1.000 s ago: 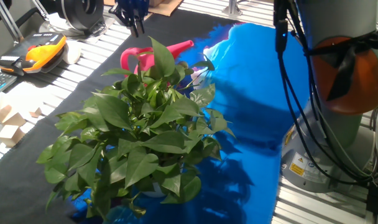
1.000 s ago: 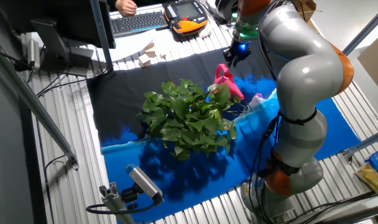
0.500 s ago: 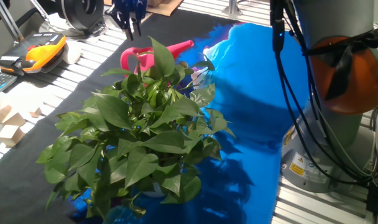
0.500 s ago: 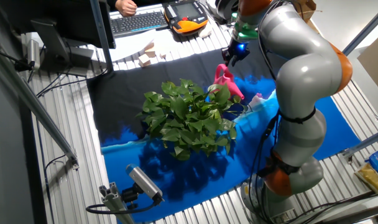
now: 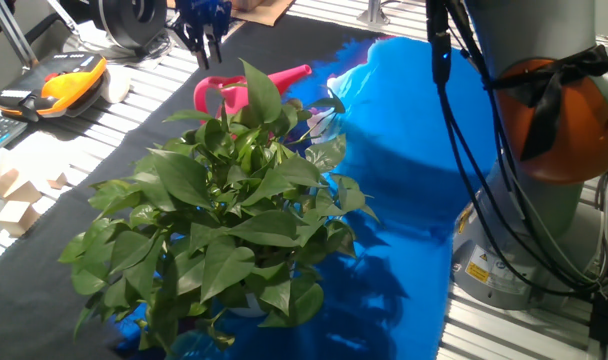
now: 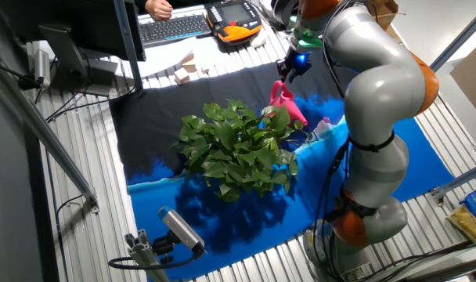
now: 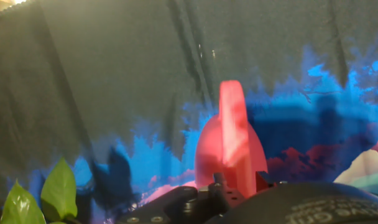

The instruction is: Water the plant

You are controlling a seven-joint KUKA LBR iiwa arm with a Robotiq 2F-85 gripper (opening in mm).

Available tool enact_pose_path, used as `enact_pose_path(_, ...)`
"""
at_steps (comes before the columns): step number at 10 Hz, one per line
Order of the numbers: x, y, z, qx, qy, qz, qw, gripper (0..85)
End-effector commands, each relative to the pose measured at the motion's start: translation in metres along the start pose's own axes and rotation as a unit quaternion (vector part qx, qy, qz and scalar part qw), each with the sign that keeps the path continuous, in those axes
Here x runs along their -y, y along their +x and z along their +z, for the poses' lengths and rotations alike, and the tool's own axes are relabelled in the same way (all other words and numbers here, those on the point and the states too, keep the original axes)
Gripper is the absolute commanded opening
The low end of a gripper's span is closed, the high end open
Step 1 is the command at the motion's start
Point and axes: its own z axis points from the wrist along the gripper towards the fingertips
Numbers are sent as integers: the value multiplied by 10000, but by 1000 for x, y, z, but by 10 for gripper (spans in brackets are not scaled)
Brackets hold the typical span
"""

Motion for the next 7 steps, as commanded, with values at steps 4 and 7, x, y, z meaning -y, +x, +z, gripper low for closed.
enact_pose_path(4, -3, -6, 7, -5, -17, -39, 10000, 850)
enact_pose_path(7, -2, -7, 8, -56, -50, 104, 9999, 850)
